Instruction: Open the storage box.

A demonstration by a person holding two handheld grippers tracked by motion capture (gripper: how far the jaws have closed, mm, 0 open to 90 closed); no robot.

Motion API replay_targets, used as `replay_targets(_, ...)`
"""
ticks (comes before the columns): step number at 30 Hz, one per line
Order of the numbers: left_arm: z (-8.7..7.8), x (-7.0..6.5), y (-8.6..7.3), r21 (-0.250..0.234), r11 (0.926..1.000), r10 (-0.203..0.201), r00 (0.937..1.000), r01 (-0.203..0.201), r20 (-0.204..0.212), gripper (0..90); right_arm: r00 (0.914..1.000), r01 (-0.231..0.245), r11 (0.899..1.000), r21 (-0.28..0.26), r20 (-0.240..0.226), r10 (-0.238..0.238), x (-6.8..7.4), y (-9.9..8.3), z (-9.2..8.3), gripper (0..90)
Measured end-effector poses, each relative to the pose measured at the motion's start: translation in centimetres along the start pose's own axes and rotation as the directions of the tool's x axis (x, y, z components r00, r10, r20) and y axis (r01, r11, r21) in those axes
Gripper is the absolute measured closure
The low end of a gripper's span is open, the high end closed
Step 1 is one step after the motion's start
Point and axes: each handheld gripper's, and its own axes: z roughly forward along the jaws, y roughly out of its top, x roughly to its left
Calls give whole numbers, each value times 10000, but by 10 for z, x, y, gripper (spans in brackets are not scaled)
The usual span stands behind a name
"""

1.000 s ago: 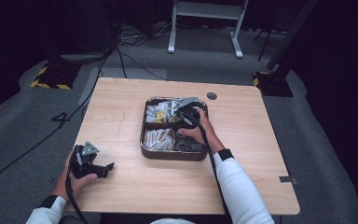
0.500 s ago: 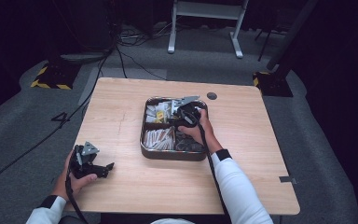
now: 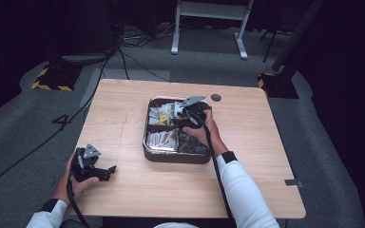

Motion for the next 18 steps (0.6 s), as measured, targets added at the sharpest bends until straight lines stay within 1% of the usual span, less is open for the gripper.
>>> replay_targets(5,0,0,0,6,10000,14,10000,-14,9,5,9999,67,10000,12,99,-67,0,4,-4,592)
replay_targets(10,0,0,0,3,10000,-2,10000,2,0,5,9998,161,9999,-16,90,-161,1,7,-10,592)
replay_targets(18,0,0,0,11,10000,24,10000,-24,5,5,9997,186,9998,-29,129,-186,-2,7,-19,591)
